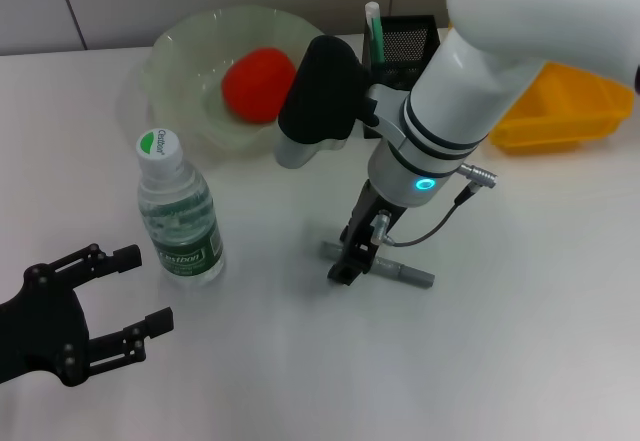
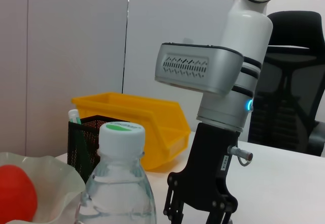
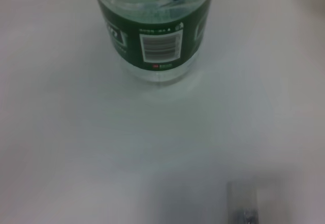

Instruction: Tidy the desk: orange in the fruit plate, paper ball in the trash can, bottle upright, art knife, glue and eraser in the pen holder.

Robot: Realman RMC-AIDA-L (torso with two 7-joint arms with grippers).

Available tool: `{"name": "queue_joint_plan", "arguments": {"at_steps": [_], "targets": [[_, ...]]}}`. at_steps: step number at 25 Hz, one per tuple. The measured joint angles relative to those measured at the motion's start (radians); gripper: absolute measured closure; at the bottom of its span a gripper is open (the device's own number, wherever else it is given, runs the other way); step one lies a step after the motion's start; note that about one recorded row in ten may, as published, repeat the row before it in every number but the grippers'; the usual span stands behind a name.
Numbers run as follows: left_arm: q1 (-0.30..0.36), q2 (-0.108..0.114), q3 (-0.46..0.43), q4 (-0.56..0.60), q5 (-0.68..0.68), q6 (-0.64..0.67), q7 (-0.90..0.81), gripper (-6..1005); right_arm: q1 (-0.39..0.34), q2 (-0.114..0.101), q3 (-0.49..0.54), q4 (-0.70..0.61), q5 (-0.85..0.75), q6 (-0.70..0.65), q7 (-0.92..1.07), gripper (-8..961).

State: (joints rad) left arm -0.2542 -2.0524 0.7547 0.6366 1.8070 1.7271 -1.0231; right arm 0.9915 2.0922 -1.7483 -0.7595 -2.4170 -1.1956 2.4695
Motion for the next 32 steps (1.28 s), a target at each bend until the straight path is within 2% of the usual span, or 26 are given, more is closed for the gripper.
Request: {"name": "queue_joint_plan", "arguments": {"at_steps": [4, 14, 17, 21, 22, 23, 24, 26, 27, 28, 29, 30, 32], "targets": [[0.0, 0.0, 0.0, 0.0, 0.0, 0.002, 0.0, 204, 0.013, 0.0, -0.003, 0.008, 0.0, -0.008, 0.015, 459], [-0.001, -0.002, -0.008, 0.0, -0.001, 0.005, 0.0, 204, 0.003, -0.004, 0.007, -0.019, -0.004, -0.005, 0.014, 633], [-0.001, -0.003, -0.008, 0.0, 0.0, 0.004, 0.0, 204, 0.003, -0.004, 0.007, -0.019, -0.004, -0.006, 0.011, 810], [-0.005, -0.003, -0.008, 0.0, 0.0, 0.003, 0.0, 204, -0.006, -0.008, 0.017, -0.045, -0.006, -0.017, 0.011, 810], [-0.006, -0.003, -0.008, 0.0, 0.0, 0.002, 0.0, 204, -0.025, -0.01, 0.062, -0.097, -0.027, -0.046, 0.011, 810], [-0.006, -0.003, -0.008, 0.0, 0.0, 0.002, 0.0, 204, -0.025, -0.01, 0.062, -0.097, -0.027, -0.046, 0.011, 809], [-0.006, -0.003, -0.008, 0.0, 0.0, 0.002, 0.0, 204, -0.059, -0.012, 0.134, -0.184, -0.064, -0.089, 0.01, 809], [-0.006, -0.002, -0.008, 0.0, 0.0, 0.002, 0.0, 204, -0.079, -0.012, 0.168, -0.234, -0.083, -0.111, 0.008, 809], [-0.007, -0.002, -0.008, 0.0, 0.0, 0.002, 0.0, 204, -0.132, -0.012, 0.241, -0.37, -0.118, -0.147, 0.007, 809], [-0.007, -0.002, -0.008, 0.0, 0.0, 0.002, 0.0, 204, -0.132, -0.012, 0.241, -0.37, -0.118, -0.147, 0.007, 810], [-0.007, -0.002, -0.008, 0.0, 0.0, 0.002, 0.0, 204, -0.176, -0.012, 0.29, -0.485, -0.134, -0.162, 0.007, 811], [-0.007, -0.002, -0.008, 0.0, 0.0, 0.002, 0.0, 204, -0.176, -0.012, 0.29, -0.485, -0.134, -0.162, 0.007, 812], [-0.007, -0.003, -0.009, 0.0, 0.0, 0.002, 0.0, 204, -0.229, -0.013, 0.337, -0.598, -0.137, -0.163, 0.0, 813]]}}
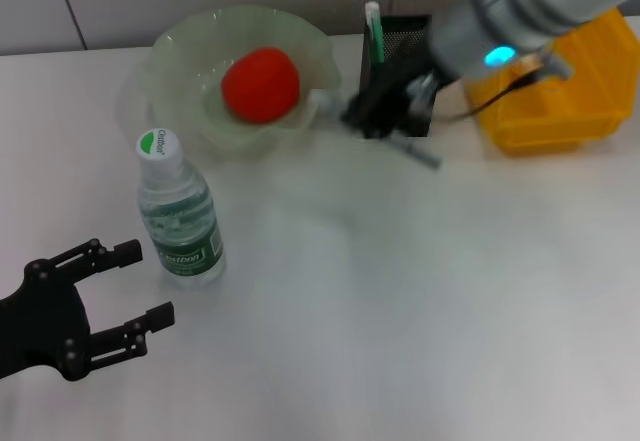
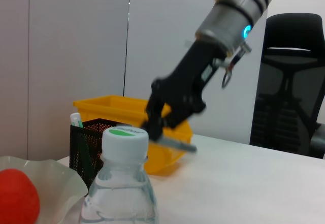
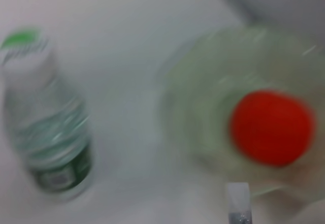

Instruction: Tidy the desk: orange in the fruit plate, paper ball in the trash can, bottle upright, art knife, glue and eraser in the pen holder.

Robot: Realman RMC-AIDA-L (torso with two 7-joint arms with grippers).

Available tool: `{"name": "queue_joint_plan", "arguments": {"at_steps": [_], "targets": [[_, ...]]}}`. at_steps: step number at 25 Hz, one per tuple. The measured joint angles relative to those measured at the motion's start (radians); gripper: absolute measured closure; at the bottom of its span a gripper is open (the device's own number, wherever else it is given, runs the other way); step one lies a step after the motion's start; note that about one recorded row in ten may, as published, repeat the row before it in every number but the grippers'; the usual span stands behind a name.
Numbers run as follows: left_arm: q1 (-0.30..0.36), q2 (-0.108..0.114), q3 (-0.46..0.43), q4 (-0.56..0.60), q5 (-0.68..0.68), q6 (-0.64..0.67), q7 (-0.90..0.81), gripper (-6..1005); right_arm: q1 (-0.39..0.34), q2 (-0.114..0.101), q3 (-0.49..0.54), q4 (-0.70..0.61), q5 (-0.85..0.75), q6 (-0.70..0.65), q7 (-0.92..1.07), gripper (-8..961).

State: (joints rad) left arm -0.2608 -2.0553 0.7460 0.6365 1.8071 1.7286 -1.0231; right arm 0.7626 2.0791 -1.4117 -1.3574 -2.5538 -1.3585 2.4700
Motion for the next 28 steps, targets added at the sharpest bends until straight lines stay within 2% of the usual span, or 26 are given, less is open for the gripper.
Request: {"name": "queue_joint_plan", "arguments": {"at_steps": [2, 3, 6, 7, 8, 15, 22, 24, 25, 28], "targets": [[0.0, 0.0, 0.0, 0.0, 0.0, -0.002, 0.0, 204, -0.075, 0.002, 0.046, -0.12, 0.002, 0.044, -0.026, 815], [0.0, 0.0, 0.0, 0.0, 0.0, -0.002, 0.0, 204, -0.075, 0.002, 0.046, -0.12, 0.002, 0.044, -0.026, 815], [0.0, -0.001, -0.001, 0.0, 0.0, -0.006, 0.0, 204, -0.155, 0.005, 0.048, -0.189, 0.005, 0.158, -0.045, 815], [-0.001, -0.001, -0.001, 0.0, 0.0, -0.008, 0.0, 204, -0.192, 0.006, 0.045, -0.196, 0.025, 0.235, -0.073, 816], [-0.001, -0.001, -0.001, 0.0, 0.0, -0.008, 0.0, 204, -0.192, 0.006, 0.045, -0.196, 0.025, 0.235, -0.073, 816], [-0.013, -0.003, 0.002, -0.002, 0.0, -0.022, -0.004, 204, -0.262, 0.003, 0.044, -0.079, 0.252, 0.47, -0.312, 817], [-0.01, -0.004, 0.0, -0.006, -0.003, -0.022, -0.015, 204, -0.267, 0.004, 0.038, 0.068, 0.425, 0.643, -0.58, 819], [-0.011, -0.004, -0.001, -0.016, -0.005, -0.02, -0.015, 204, -0.267, 0.004, 0.037, 0.123, 0.535, 0.695, -0.709, 819], [-0.011, -0.004, -0.001, -0.016, -0.005, -0.02, -0.015, 204, -0.267, 0.004, 0.037, 0.123, 0.535, 0.695, -0.709, 819], [-0.018, -0.007, 0.001, -0.028, -0.006, -0.023, -0.018, 204, -0.26, 0.004, 0.037, 0.189, 0.673, 0.726, -0.862, 820]]}}
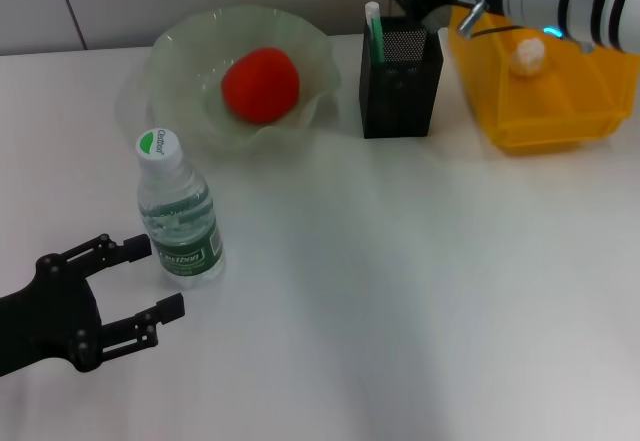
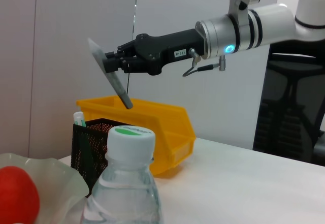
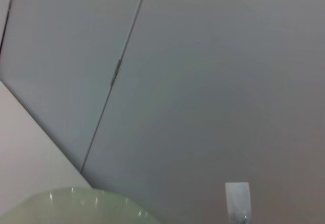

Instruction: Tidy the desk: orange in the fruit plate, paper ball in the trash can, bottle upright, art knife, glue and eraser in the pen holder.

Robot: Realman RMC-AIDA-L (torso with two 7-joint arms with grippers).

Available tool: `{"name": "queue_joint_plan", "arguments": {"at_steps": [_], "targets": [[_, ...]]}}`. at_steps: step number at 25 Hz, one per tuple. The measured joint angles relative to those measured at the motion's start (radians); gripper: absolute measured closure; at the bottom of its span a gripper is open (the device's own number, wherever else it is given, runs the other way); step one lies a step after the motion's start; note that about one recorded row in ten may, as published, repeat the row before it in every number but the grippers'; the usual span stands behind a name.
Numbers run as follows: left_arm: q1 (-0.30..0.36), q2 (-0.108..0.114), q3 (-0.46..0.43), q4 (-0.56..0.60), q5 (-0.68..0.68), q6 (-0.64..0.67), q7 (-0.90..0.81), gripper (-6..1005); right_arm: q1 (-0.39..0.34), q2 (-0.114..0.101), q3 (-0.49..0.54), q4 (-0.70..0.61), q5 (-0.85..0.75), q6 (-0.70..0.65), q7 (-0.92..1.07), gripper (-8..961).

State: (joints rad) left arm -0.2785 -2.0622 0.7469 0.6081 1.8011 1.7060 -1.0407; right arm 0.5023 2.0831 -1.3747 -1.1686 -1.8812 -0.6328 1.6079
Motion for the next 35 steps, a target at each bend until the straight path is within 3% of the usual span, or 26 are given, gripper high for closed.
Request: {"name": "queue_joint_plan", "arguments": {"at_steps": [2, 9, 20, 28, 35], "targets": [[-0.001, -0.001, 0.0, 0.0, 0.0, 0.0, -0.002, 204, 0.008, 0.0, 0.008, 0.057, 0.122, 0.006, -0.131, 820], [-0.013, -0.003, 0.0, -0.007, -0.002, -0.001, -0.023, 204, 0.013, 0.0, 0.025, 0.155, 0.287, 0.009, -0.313, 820], [-0.018, -0.003, -0.001, -0.01, -0.002, -0.004, -0.024, 204, 0.026, -0.001, 0.037, 0.278, 0.462, -0.002, -0.505, 821], [-0.017, -0.003, -0.001, -0.012, -0.002, -0.005, -0.024, 204, 0.073, -0.003, 0.072, 0.378, 0.507, -0.009, -0.547, 728], [-0.008, -0.002, 0.0, -0.011, -0.002, 0.005, -0.022, 204, 0.03, -0.002, 0.122, 0.332, 0.512, -0.109, -0.525, 439]]}}
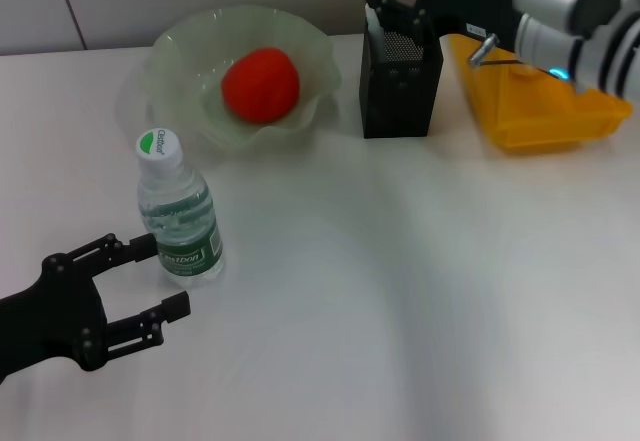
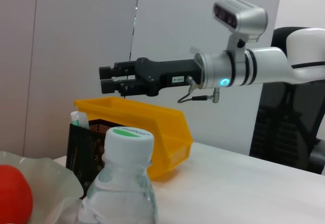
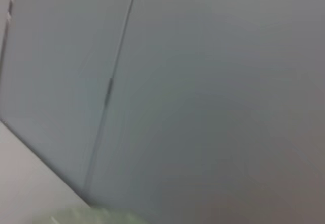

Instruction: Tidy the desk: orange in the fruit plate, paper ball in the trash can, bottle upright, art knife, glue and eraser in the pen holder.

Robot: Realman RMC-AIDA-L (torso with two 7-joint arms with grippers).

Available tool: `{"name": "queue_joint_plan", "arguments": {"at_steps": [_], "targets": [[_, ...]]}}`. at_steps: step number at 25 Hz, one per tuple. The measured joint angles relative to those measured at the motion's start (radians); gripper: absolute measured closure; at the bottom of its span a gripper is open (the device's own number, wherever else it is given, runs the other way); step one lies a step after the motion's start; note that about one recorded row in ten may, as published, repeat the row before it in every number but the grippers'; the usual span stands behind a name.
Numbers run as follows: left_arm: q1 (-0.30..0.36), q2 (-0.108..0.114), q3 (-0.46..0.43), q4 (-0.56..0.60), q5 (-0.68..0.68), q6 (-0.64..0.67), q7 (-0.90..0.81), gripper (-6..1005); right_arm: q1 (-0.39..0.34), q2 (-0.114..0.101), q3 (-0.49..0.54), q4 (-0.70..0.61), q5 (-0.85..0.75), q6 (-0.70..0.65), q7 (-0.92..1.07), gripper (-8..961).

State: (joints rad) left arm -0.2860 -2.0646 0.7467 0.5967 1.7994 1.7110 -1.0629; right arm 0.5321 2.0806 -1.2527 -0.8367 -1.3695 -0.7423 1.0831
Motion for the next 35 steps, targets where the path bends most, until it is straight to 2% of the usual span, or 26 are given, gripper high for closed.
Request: {"name": "queue_joint_plan", "arguments": {"at_steps": [4, 9, 10, 11, 12, 15, 19, 24, 29, 35], "targets": [[0.003, 0.0, 0.0, 0.0, 0.0, 0.005, -0.001, 204, -0.086, -0.01, 0.031, -0.074, -0.007, -0.207, 0.147, 322], [0.006, 0.001, -0.001, -0.001, -0.001, 0.006, -0.01, 204, -0.212, -0.033, 0.049, -0.193, -0.085, -0.496, 0.289, 322], [0.007, 0.002, -0.001, -0.001, -0.001, 0.008, -0.011, 204, -0.233, -0.033, 0.068, -0.212, -0.118, -0.563, 0.318, 323], [0.007, 0.003, -0.001, -0.001, -0.001, 0.01, -0.013, 204, -0.266, -0.03, 0.124, -0.234, -0.177, -0.686, 0.355, 323], [0.008, 0.004, -0.001, -0.001, -0.001, 0.012, -0.013, 204, -0.266, -0.03, 0.124, -0.234, -0.177, -0.686, 0.355, 323], [0.008, 0.008, -0.001, -0.002, 0.001, 0.022, -0.014, 204, -0.294, -0.024, 0.222, -0.236, -0.26, -0.853, 0.359, 323], [0.003, 0.022, 0.009, -0.002, 0.019, 0.037, -0.045, 204, -0.305, -0.027, 0.334, -0.204, -0.434, -1.023, 0.354, 309], [-0.023, 0.038, 0.012, -0.001, 0.077, 0.078, -0.082, 204, -0.302, -0.031, 0.351, -0.152, -0.509, -1.055, 0.309, 309], [-0.05, 0.04, 0.022, 0.007, 0.145, 0.109, -0.11, 204, -0.295, -0.04, 0.349, -0.093, -0.532, -1.06, 0.264, 309], [-0.054, 0.048, 0.027, 0.01, 0.15, 0.143, -0.117, 204, -0.282, -0.044, 0.35, -0.063, -0.559, -1.066, 0.238, 309]]}}
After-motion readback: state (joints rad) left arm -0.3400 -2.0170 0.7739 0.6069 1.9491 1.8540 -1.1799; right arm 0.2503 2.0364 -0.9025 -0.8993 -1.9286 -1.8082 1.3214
